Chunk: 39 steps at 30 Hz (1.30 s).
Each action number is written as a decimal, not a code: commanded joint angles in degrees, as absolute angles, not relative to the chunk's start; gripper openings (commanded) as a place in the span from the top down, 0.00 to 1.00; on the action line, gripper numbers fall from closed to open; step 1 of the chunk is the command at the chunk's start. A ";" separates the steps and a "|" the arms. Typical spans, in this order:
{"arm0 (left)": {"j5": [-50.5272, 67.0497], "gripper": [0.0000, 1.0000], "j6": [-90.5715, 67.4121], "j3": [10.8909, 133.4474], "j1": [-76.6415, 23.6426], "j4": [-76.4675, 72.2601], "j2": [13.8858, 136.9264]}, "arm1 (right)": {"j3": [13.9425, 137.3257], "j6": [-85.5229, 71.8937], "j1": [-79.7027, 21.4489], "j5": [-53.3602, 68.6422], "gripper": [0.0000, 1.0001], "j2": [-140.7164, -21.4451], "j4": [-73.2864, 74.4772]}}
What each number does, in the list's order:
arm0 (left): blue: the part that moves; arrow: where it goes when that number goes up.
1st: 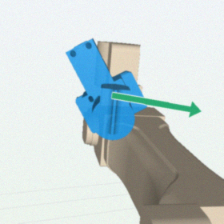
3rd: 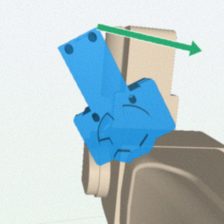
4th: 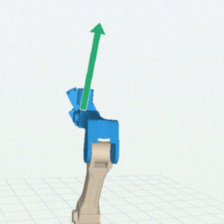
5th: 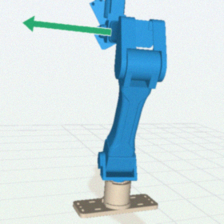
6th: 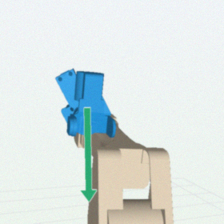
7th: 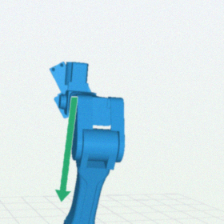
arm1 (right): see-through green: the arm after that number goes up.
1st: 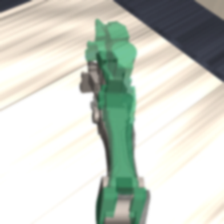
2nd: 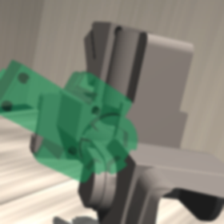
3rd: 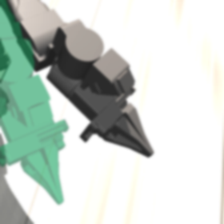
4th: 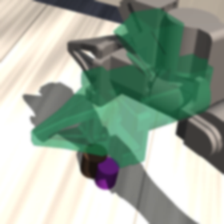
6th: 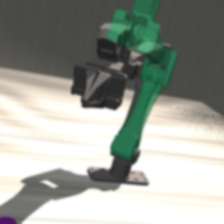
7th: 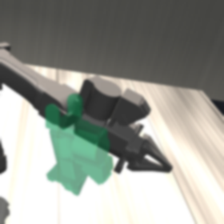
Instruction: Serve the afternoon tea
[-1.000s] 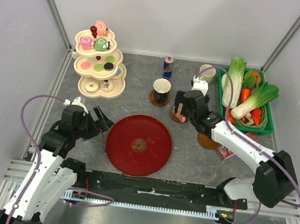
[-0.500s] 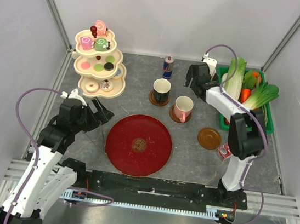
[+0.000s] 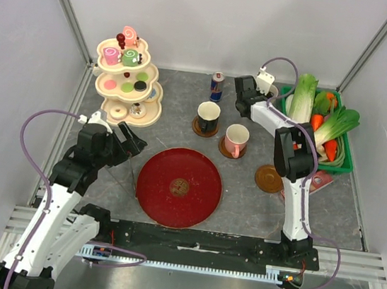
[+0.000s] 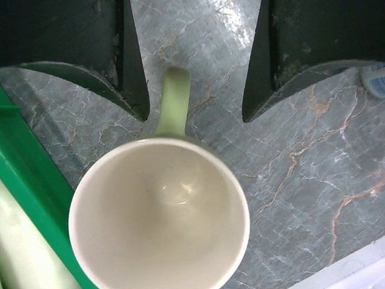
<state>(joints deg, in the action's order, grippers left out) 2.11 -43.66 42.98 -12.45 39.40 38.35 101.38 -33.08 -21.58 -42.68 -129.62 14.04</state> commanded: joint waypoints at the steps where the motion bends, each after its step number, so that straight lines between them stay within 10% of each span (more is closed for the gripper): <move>1: 0.18 0.01 -42.71 45.44 -12.22 38.93 37.27 | 104.86 -34.98 -20.22 -45.79 0.49 -130.96 14.76; 12: 2.02 0.01 -43.24 44.56 -12.13 39.64 35.68 | 85.20 -21.10 -20.48 -37.20 0.97 -109.02 3.35; 27: 6.15 0.01 -42.98 41.75 -12.13 41.40 32.17 | 47.03 -23.29 -24.17 -28.22 1.00 -58.38 18.97; 39: 7.38 0.01 -43.15 39.82 -12.13 41.05 31.99 | 36.65 -31.29 -28.12 -30.23 0.99 -50.89 24.96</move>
<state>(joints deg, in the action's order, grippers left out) 5.28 -43.66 40.29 -12.45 41.78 32.23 37.21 -28.08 -27.77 -27.27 -52.95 27.94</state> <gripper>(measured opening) 0.993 0.234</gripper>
